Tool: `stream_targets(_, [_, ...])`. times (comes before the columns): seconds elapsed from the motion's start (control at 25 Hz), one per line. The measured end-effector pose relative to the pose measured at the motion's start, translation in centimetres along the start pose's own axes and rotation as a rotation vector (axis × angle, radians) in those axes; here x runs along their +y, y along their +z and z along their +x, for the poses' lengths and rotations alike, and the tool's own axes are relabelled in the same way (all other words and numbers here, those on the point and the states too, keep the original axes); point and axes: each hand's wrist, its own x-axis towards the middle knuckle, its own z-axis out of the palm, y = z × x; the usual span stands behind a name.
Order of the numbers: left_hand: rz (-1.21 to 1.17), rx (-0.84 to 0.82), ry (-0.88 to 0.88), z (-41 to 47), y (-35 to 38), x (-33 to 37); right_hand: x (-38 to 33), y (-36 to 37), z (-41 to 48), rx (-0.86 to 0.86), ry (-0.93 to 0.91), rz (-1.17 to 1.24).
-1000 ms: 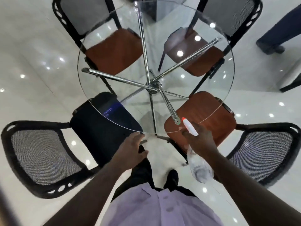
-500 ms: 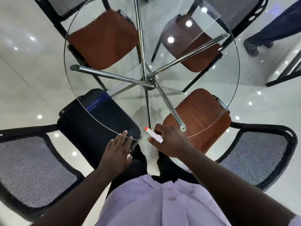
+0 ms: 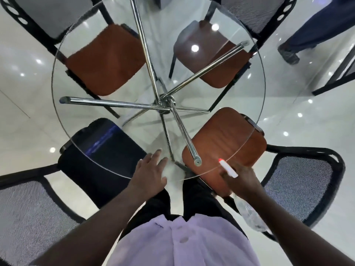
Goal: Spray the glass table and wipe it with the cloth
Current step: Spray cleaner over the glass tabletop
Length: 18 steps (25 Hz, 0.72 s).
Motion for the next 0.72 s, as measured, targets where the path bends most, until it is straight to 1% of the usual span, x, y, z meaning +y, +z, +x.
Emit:
stream_targets(0.04, [0.035, -0.021, 0.004, 0.8, -0.5, 1.3, 1.2, -0.7, 0.5, 0.042, 0.050, 0.030])
stream_targets(0.12, [0.114, -0.057, 0.020, 2.1, -1.1, 3.4, 2.8, -2.2, 1.6, 0.060, 0.104, 0.083])
stream_targets(0.24, [0.182, -0.099, 0.014, 2.9, -1.7, 5.1, 1.7, -4.6, 3.6, 0.038, 0.147, 0.264])
stream_targets(0.28, [0.186, -0.107, 0.009, 2.9, -1.8, 5.2, 0.9, -5.0, 4.5, 0.036, 0.129, 0.313])
stream_targets(0.36, [0.173, -0.123, -0.012, 2.5, -1.9, 5.0, -1.5, -6.0, 6.5, 0.025, 0.064, 0.322])
stream_targets(0.52, [0.103, -0.109, -0.076, 1.3, -1.8, 3.5, -6.2, -6.9, 10.5, 0.158, -0.179, 0.240])
stream_targets(0.56, [0.085, -0.117, -0.090, 1.0, -1.7, 3.2, -7.5, -7.3, 11.1, 0.165, -0.225, 0.209])
stream_targets(0.6, [0.075, -0.125, -0.102, 0.7, -1.5, 2.9, -8.5, -7.6, 11.5, 0.150, -0.254, 0.193])
stream_targets(0.72, [0.033, -0.113, -0.130, 0.2, -0.9, 2.4, -9.6, -8.2, 11.7, 0.064, -0.240, 0.193])
